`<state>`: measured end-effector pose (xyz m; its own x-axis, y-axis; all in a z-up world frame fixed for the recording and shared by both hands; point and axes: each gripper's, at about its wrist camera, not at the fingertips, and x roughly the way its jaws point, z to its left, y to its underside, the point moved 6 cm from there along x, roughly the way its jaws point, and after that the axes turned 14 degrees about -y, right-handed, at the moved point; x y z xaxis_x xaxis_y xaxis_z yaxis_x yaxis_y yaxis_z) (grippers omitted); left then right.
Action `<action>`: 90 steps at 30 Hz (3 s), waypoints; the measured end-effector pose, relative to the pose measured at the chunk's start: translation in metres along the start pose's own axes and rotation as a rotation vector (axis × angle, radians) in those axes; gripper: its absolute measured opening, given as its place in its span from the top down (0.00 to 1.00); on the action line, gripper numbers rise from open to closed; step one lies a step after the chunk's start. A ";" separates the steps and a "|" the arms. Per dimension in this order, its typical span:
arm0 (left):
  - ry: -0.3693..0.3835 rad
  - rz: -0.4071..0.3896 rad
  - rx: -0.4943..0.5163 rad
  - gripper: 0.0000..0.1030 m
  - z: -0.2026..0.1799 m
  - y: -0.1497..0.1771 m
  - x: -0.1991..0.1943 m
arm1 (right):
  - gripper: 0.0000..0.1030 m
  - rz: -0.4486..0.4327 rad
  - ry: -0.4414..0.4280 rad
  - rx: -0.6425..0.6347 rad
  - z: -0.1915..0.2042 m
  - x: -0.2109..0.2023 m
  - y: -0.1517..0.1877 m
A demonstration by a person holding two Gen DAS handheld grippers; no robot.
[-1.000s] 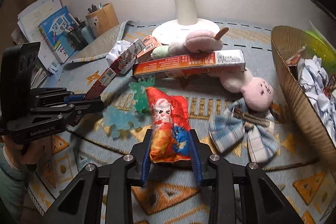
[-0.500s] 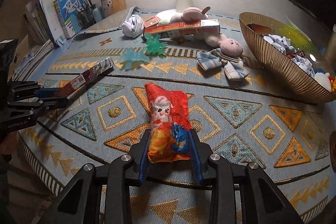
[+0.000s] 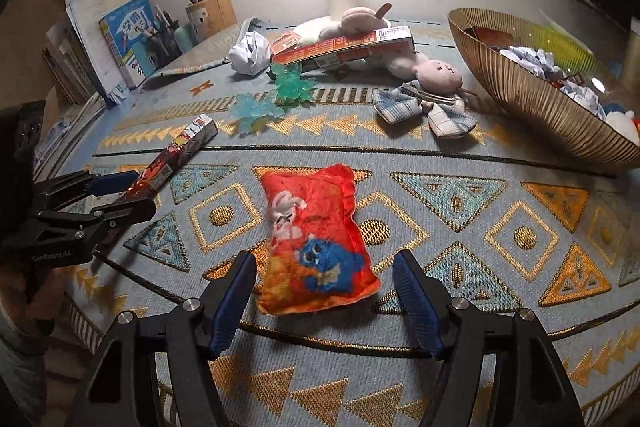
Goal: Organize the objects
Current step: 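Carry the box and snack bag over the golden bowl and release both, then move both grippers back over the tablecloth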
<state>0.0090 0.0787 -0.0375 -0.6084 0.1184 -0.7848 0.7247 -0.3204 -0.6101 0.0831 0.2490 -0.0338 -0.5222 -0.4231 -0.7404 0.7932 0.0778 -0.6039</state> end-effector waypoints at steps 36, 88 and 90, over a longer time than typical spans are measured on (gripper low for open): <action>0.243 -0.286 0.147 0.85 -0.178 -0.197 -0.050 | 0.67 -0.468 0.299 0.179 -0.122 -0.176 -0.088; -0.103 0.007 -0.234 0.09 0.044 -0.051 0.061 | 0.14 -0.011 0.197 0.060 -0.067 0.028 -0.056; -0.146 0.036 -0.180 0.00 0.035 -0.050 0.066 | 0.09 0.000 0.198 0.073 -0.070 0.029 -0.056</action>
<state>-0.0788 0.0693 -0.0549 -0.6121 -0.0314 -0.7901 0.7847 -0.1472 -0.6021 0.0015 0.2958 -0.0427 -0.5676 -0.2370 -0.7884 0.8103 0.0089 -0.5860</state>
